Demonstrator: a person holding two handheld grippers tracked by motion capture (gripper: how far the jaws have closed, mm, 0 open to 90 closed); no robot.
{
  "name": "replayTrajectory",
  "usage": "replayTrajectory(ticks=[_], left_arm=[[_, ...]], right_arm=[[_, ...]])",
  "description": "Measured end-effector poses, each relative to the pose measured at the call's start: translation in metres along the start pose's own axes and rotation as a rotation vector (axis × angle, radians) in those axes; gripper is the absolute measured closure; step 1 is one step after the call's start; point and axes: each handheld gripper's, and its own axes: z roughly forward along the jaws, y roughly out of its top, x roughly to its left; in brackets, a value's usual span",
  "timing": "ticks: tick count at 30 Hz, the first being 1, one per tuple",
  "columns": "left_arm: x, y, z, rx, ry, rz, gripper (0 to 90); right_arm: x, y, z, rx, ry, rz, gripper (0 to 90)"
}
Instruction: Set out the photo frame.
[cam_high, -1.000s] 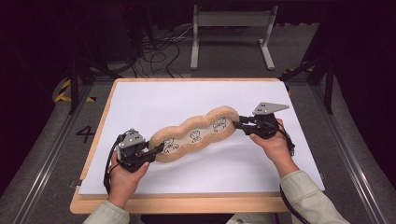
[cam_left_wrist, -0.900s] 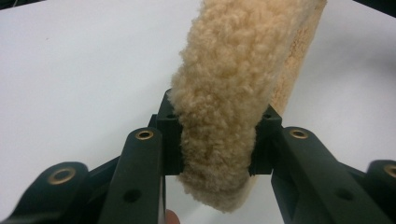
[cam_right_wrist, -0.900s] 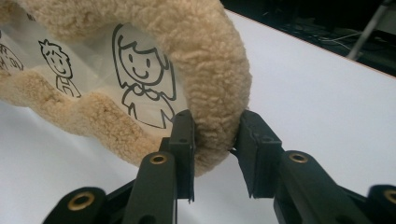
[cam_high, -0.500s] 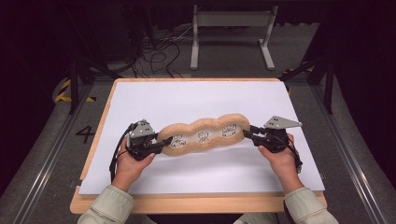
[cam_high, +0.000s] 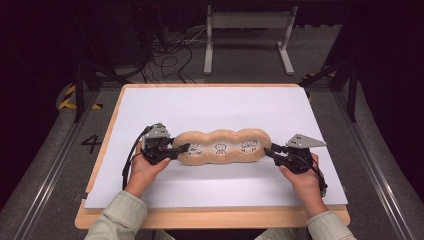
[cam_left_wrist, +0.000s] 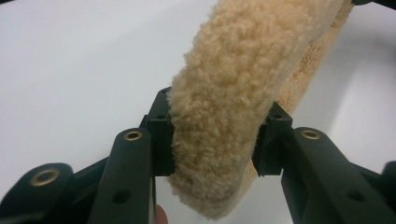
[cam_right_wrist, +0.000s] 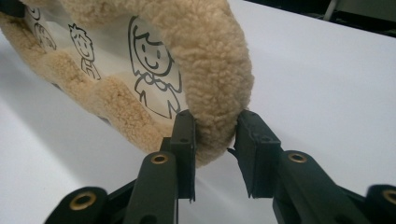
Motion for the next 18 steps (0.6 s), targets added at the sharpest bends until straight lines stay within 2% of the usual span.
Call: replayTrajectory(ticks=[6,12,18], left_arm=[[0.007,-0.003,0.011,0.028,-0.028,-0.018,58.3],[0.012,-0.001,0.013,0.021,-0.064,-0.062,57.1],[0.008,0.000,0.013,0.020,-0.050,-0.067,55.2]], right_arm=[[-0.001,-0.009,0.000,0.028,0.005,0.017,69.7],[-0.001,-0.014,0.000,0.048,0.025,0.036,69.6],[-0.002,-0.017,-0.002,0.054,0.041,0.035,69.7]])
